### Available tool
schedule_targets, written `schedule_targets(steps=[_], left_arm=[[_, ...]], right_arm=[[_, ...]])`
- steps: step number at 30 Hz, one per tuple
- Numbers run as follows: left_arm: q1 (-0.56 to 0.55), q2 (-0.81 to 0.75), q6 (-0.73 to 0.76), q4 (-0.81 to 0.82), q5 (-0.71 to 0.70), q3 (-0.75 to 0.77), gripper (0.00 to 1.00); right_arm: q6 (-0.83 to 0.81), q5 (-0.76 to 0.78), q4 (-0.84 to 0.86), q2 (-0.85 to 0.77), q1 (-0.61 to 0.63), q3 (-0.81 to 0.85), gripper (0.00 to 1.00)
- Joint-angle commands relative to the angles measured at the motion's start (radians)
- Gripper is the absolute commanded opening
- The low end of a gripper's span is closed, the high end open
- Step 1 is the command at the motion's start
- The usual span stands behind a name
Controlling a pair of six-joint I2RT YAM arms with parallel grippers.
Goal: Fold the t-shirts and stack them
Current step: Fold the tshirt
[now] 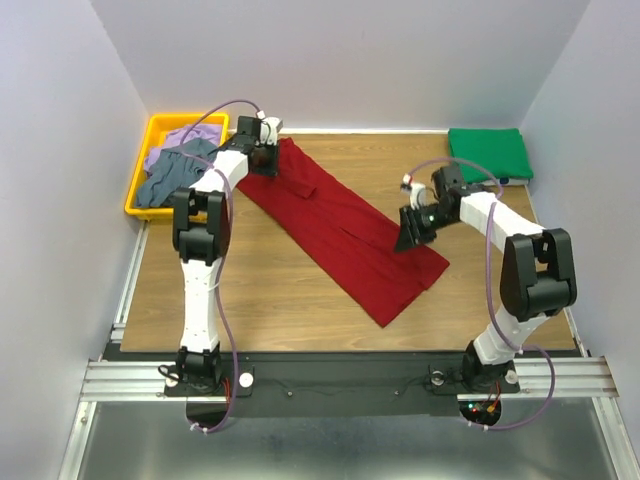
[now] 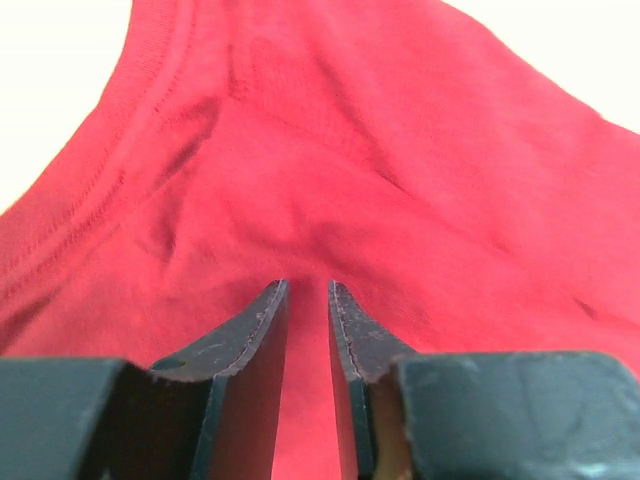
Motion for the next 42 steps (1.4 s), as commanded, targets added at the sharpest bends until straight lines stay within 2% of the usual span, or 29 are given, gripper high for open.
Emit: schedule_targets(steps=[1, 6, 12, 17, 22, 25, 27, 30, 34, 37, 38, 42], left_arm=[[-0.002, -0.280, -0.035, 0.104, 0.042, -0.134, 0.35], [-0.002, -0.408, -0.095, 0.137, 0.059, -0.307, 0.35], [-0.006, -0.454, -0.096, 0.185, 0.083, -0.468, 0.35], [-0.014, -0.436, -0.124, 0.191, 0.097, -0.494, 0.34], [-0.046, -0.405, -0.115, 0.194, 0.089, -0.502, 0.34], [-0.074, -0.335, -0.107, 0.174, 0.057, -0.486, 0.34], [-0.083, -0.285, -0.112, 0.146, 0.040, -0.442, 0.34], [-0.106, -0.196, -0.115, 0.097, 0.026, -0.370, 0.32], [-0.152, -0.108, -0.106, 0.074, 0.025, -0.270, 0.32], [-0.190, -0.002, -0.067, 0.031, 0.023, -0.106, 0.32], [-0.197, 0.061, -0.061, -0.001, 0.023, -0.004, 0.32], [-0.206, 0.198, -0.052, -0.049, 0.017, 0.235, 0.31]], right_arm=[[-0.084, 0.111, 0.017, -0.011, -0.010, 0.176, 0.32], [-0.094, 0.104, 0.021, 0.182, -0.012, 0.286, 0.27], [-0.082, 0.085, 0.058, 0.270, -0.009, 0.315, 0.23], [-0.086, 0.125, 0.075, 0.293, -0.007, 0.240, 0.15], [-0.071, 0.096, 0.076, 0.239, 0.011, 0.091, 0.15], [-0.036, 0.050, 0.075, 0.187, 0.054, -0.016, 0.15], [-0.013, 0.025, 0.075, 0.163, 0.073, -0.079, 0.15], [0.026, -0.024, 0.057, 0.144, 0.102, -0.085, 0.16], [0.058, -0.140, 0.046, 0.086, 0.140, -0.124, 0.24], [0.049, -0.157, 0.044, 0.080, 0.145, -0.133, 0.27], [0.043, -0.125, 0.043, 0.087, 0.146, -0.119, 0.28], [0.043, -0.104, 0.035, 0.081, 0.143, -0.047, 0.35]])
